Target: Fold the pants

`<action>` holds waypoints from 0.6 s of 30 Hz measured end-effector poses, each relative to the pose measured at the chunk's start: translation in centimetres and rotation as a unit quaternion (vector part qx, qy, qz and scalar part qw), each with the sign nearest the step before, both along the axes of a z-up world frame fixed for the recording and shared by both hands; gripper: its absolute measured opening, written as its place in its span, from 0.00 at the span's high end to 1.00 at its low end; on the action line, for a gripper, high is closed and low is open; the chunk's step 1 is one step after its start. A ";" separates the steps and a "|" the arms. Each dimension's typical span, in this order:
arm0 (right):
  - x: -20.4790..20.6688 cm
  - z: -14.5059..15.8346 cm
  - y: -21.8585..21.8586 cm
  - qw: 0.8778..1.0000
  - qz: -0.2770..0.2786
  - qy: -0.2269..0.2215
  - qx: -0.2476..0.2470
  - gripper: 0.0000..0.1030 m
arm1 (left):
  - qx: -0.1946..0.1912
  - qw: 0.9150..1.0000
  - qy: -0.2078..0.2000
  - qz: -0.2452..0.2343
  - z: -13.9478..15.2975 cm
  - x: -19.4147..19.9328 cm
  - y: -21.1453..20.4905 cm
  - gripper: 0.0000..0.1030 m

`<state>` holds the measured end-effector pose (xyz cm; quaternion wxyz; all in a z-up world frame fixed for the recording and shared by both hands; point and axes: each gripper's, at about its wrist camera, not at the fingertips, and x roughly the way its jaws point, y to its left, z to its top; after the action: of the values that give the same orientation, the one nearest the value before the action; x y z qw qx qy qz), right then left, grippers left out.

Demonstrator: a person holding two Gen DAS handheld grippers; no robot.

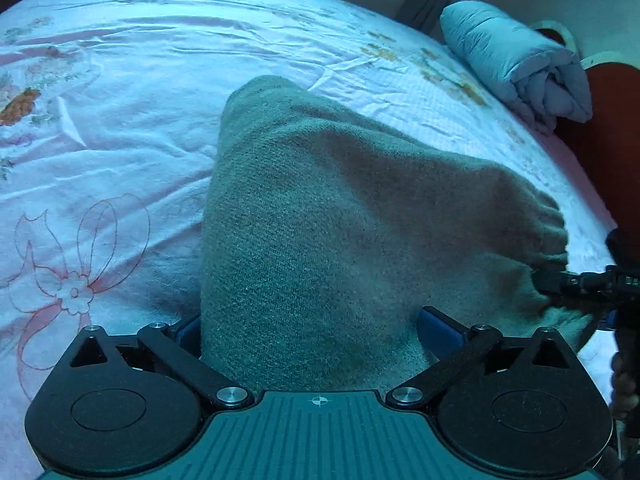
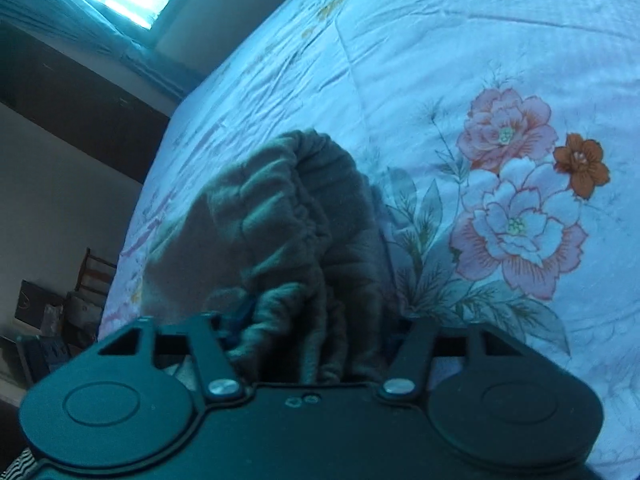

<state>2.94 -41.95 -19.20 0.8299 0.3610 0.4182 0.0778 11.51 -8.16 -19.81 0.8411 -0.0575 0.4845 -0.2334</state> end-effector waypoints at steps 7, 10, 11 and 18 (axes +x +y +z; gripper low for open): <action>-0.7 0.4 0.1 1.000 -0.012 -0.007 -0.007 0.61 | -0.009 0.999 0.036 0.000 0.1 0.9 0.4 0.00; -0.9 0.4 0.1 1.000 -0.018 -0.007 -0.005 0.61 | -0.038 0.999 0.008 -0.005 -0.3 -0.2 1.5 0.00; -1.0 0.5 0.1 1.000 -0.018 -0.008 -0.006 0.61 | -0.034 0.999 0.004 -0.009 -0.4 -0.4 1.4 0.00; -0.9 1.4 1.5 0.999 -0.022 -0.017 -0.037 0.65 | 0.051 0.998 0.026 -0.019 1.3 0.8 -1.5 0.27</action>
<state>2.09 -40.46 -17.84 0.8514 0.3379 0.3981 0.0499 12.33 -9.64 -18.49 0.8255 -0.0110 0.5186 -0.2225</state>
